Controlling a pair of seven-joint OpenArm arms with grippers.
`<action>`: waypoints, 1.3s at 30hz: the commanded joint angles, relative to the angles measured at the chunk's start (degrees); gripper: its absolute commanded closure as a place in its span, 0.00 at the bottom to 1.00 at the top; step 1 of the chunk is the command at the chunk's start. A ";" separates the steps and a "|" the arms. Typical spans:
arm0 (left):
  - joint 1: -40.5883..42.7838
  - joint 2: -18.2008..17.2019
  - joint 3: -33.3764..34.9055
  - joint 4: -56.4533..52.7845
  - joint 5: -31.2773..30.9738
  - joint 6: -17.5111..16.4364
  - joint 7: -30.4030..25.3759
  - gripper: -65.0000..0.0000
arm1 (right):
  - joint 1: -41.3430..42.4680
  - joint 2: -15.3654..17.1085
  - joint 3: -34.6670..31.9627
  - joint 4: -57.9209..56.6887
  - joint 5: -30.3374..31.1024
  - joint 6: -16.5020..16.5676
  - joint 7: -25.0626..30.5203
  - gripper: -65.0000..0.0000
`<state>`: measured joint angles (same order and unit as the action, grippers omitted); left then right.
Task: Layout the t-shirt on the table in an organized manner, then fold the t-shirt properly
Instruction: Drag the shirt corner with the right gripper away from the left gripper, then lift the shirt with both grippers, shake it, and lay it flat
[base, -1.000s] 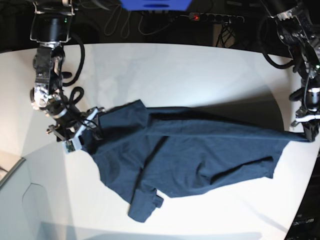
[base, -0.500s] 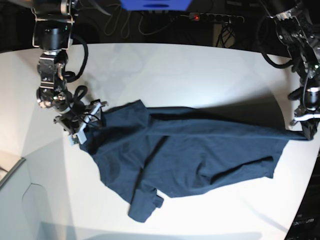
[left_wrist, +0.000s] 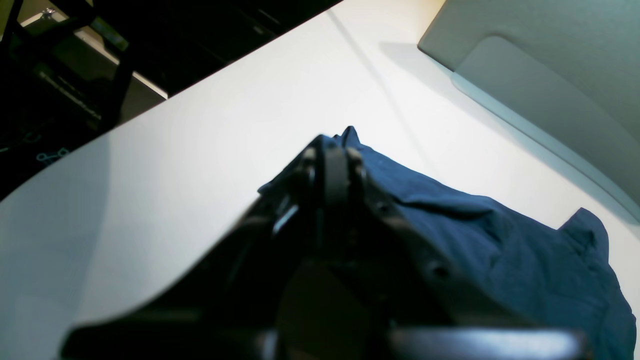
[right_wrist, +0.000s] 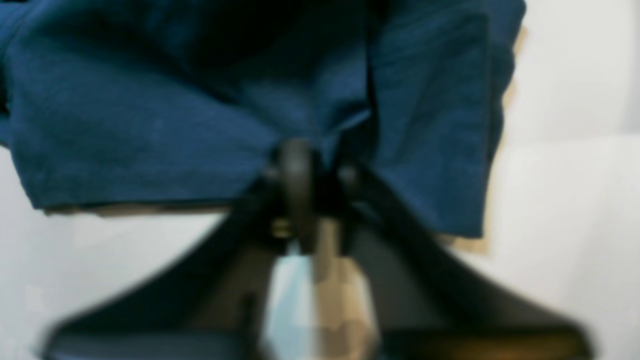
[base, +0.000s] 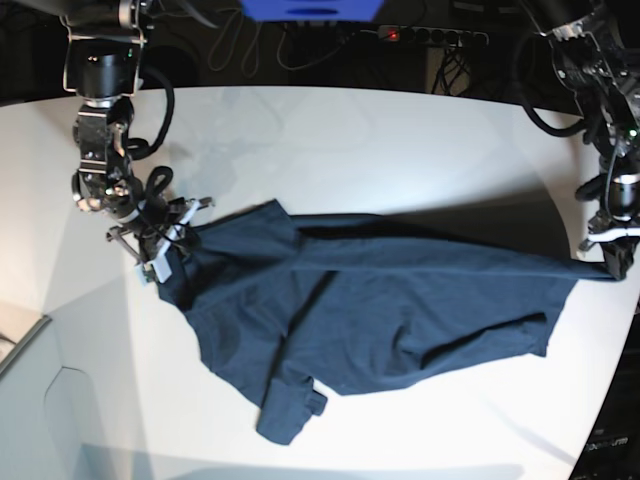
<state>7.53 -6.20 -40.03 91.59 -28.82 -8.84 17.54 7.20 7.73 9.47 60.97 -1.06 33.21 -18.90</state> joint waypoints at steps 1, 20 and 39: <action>-0.72 -0.79 -0.10 0.14 -0.68 -0.35 -1.50 1.00 | 0.93 0.41 0.33 1.05 0.66 0.41 0.74 1.00; 2.89 1.84 -0.10 1.02 -0.68 -0.61 -1.50 1.00 | -23.42 0.41 4.55 35.95 0.75 0.41 0.74 1.00; 13.96 1.67 -0.10 1.02 -0.41 -0.70 -1.50 1.00 | -41.53 -1.26 4.90 49.23 0.93 0.50 4.26 1.00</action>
<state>21.80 -3.84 -40.01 91.55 -28.80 -9.17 17.76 -34.76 5.98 14.24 109.08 -1.15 33.41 -16.56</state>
